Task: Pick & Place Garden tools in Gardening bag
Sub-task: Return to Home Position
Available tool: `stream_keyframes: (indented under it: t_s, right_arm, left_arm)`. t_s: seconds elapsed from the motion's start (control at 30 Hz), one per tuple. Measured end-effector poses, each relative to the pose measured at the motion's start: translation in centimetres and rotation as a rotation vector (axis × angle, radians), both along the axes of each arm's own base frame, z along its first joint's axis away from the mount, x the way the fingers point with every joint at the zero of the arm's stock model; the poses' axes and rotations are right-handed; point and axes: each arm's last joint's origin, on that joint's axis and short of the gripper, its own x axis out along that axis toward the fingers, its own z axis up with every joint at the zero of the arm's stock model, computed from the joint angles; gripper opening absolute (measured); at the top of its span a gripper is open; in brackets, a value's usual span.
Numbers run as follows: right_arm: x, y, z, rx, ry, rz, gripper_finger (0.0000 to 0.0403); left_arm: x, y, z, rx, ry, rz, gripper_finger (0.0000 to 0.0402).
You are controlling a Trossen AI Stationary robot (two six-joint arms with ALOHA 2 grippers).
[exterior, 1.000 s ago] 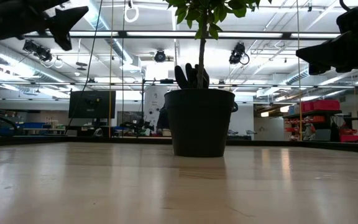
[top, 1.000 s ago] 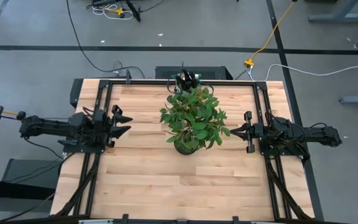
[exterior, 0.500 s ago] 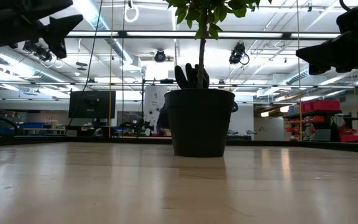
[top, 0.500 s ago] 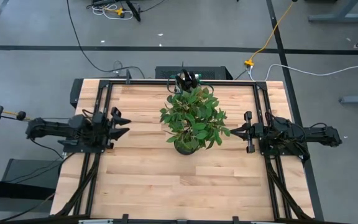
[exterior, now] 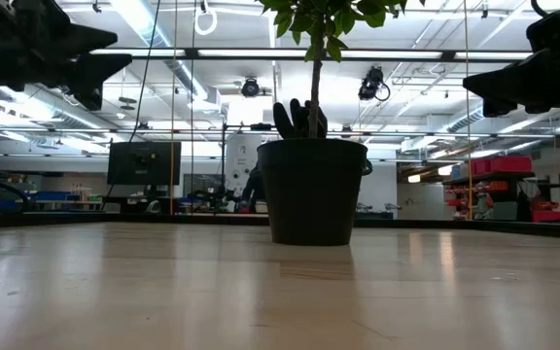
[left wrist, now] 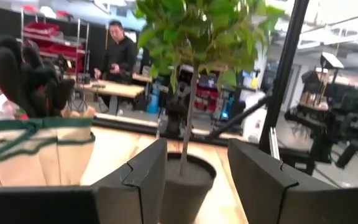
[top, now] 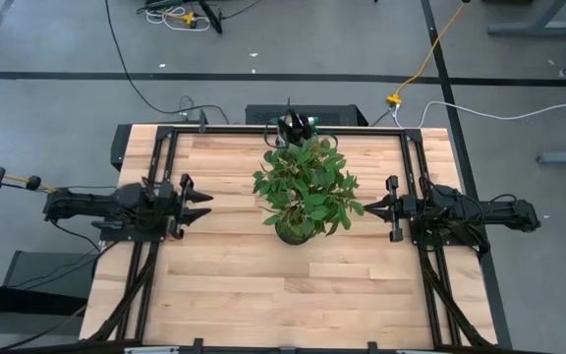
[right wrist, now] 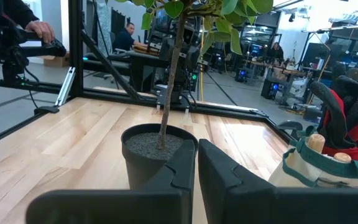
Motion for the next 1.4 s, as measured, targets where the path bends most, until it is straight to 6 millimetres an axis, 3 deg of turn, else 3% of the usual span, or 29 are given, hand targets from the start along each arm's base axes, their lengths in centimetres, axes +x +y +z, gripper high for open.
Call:
stream_keyframes:
  t_s: [0.53,1.4]
  right_arm:
    - [0.0,0.0,0.0,0.000,0.000,0.000,0.0025]
    - [0.0,0.0,0.0,0.000,0.000,0.000,0.0025]
  left_arm:
    - [0.2,-0.2,-1.5,0.028,0.157,-0.102,0.0177]
    - [0.2,0.0,-1.2,0.074,0.126,-0.072,0.0177]
